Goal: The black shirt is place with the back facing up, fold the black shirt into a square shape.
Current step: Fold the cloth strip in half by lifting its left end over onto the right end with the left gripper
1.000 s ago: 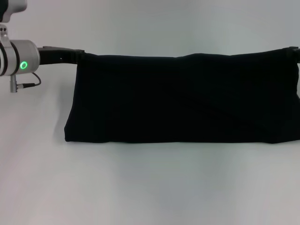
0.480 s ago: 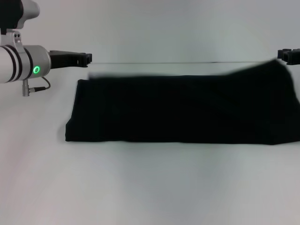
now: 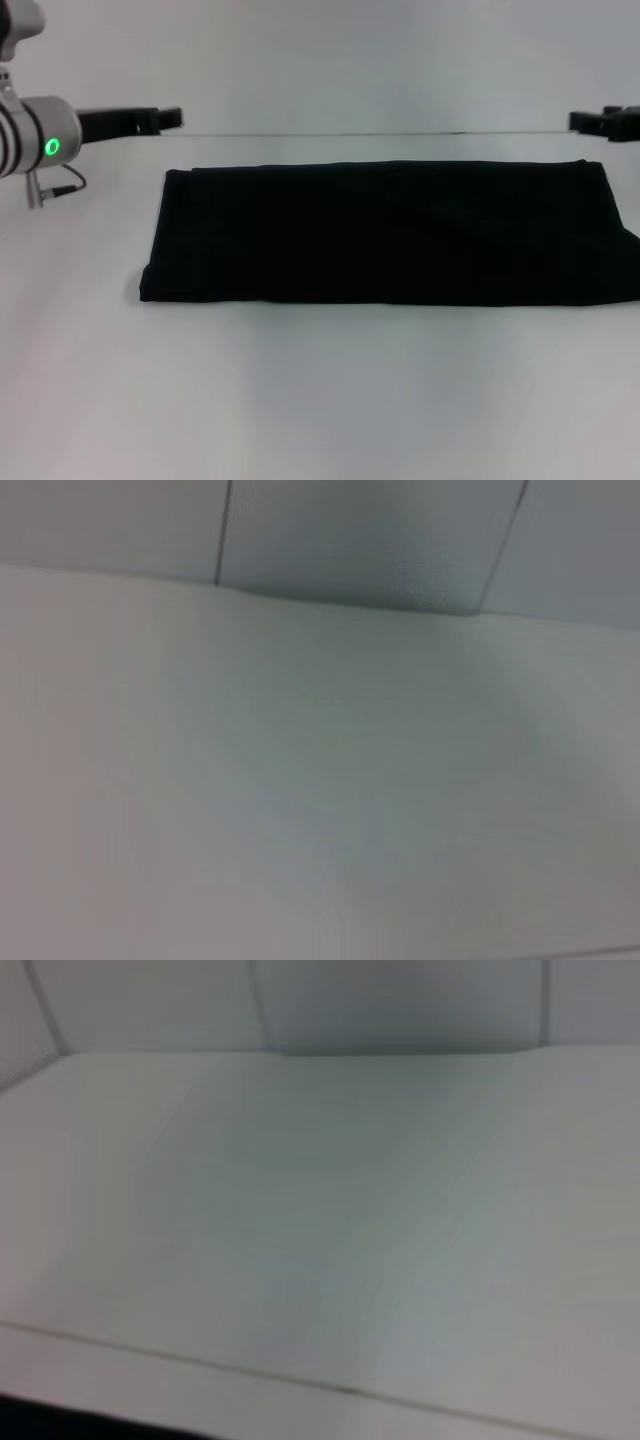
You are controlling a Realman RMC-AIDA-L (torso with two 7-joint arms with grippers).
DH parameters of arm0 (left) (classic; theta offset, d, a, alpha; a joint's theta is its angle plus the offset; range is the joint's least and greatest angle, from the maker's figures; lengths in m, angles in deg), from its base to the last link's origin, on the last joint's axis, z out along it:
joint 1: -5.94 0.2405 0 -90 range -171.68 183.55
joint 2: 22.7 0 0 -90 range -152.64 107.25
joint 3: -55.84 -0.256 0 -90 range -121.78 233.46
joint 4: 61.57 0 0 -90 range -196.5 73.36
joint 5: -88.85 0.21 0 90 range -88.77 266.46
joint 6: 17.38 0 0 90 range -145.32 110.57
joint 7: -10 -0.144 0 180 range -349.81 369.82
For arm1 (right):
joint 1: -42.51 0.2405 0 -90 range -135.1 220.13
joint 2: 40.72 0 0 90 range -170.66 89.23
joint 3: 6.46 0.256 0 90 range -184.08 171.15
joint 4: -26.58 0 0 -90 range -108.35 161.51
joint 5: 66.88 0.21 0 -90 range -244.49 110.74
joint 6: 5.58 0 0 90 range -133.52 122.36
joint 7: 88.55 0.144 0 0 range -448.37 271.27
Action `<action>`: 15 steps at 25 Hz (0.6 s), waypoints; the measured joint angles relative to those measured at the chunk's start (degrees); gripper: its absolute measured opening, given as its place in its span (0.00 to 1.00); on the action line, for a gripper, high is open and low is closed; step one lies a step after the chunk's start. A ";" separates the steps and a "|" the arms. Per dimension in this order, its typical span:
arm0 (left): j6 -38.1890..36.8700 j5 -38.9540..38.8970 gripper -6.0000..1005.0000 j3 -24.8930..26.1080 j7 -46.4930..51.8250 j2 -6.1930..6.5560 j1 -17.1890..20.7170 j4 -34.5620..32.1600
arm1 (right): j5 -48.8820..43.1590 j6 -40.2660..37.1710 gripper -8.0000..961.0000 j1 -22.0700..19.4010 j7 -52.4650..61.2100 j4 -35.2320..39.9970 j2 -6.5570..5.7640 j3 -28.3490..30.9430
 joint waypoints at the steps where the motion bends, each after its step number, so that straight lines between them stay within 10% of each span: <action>1: 0.00 0.00 0.45 0.00 0.00 0.00 0.00 0.00 | 0.45 -2.90 0.47 -0.40 0.44 0.04 -0.19 0.12; 7: -37.07 -1.09 0.60 0.65 10.55 0.56 7.04 -8.45 | 7.23 -20.89 0.68 -4.44 0.83 0.62 -0.78 0.28; 15: -48.01 -0.49 0.80 1.66 19.21 0.90 10.01 -8.48 | 9.16 -28.15 0.81 -7.42 0.83 0.74 -0.86 0.09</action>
